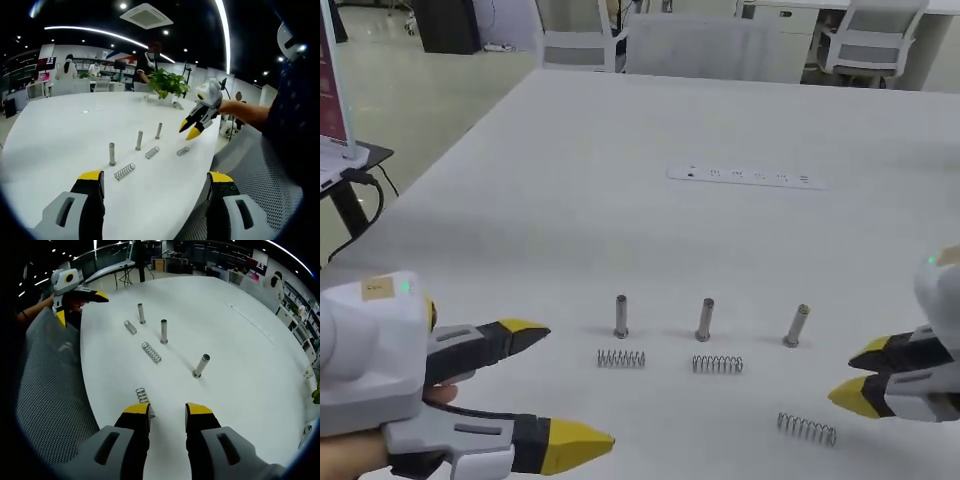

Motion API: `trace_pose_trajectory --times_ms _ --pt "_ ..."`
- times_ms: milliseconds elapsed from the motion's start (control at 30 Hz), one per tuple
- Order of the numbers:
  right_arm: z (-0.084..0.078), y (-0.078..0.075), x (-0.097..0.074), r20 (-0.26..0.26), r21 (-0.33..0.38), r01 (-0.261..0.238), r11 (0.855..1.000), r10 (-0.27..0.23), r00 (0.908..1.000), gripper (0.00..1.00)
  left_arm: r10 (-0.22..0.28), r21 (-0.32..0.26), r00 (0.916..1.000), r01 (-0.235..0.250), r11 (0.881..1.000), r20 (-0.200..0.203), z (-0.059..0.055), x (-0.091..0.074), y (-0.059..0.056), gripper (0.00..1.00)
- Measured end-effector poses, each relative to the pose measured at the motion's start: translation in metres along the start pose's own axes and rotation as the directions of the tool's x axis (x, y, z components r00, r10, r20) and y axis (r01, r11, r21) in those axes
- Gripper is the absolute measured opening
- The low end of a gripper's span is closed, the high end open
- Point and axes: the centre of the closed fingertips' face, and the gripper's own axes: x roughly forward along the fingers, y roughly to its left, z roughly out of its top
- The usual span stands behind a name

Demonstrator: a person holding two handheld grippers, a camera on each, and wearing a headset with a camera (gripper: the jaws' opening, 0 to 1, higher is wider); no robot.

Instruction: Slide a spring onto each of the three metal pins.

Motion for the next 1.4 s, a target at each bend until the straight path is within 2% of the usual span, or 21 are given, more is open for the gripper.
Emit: trace_pose_trajectory --times_ms 267,533,900,1400 --pt "-0.005 0.014 0.009 -0.036 -0.044 -0.052 0.998 0.05 0.9981 0.25 -0.002 -0.002 1.0 0.002 1.0 -0.002 0.0 0.0 0.0 0.8" --pt "-0.012 0.027 0.021 -0.095 -0.11 -0.101 0.989 0.091 0.9913 0.21 0.001 -0.003 1.0 -0.001 1.0 0.003 0.0 0.0 0.001 0.8" --pt "-0.014 0.034 0.031 -0.167 -0.187 -0.136 0.973 0.104 0.9804 0.16 0.002 -0.006 0.9999 -0.002 1.0 0.012 0.002 0.0 0.0 0.8" --pt "-0.023 0.031 0.036 -0.245 -0.232 -0.153 0.961 0.094 0.965 0.1 -0.003 -0.006 0.9999 0.003 1.0 0.014 0.002 -0.001 0.0 0.79"
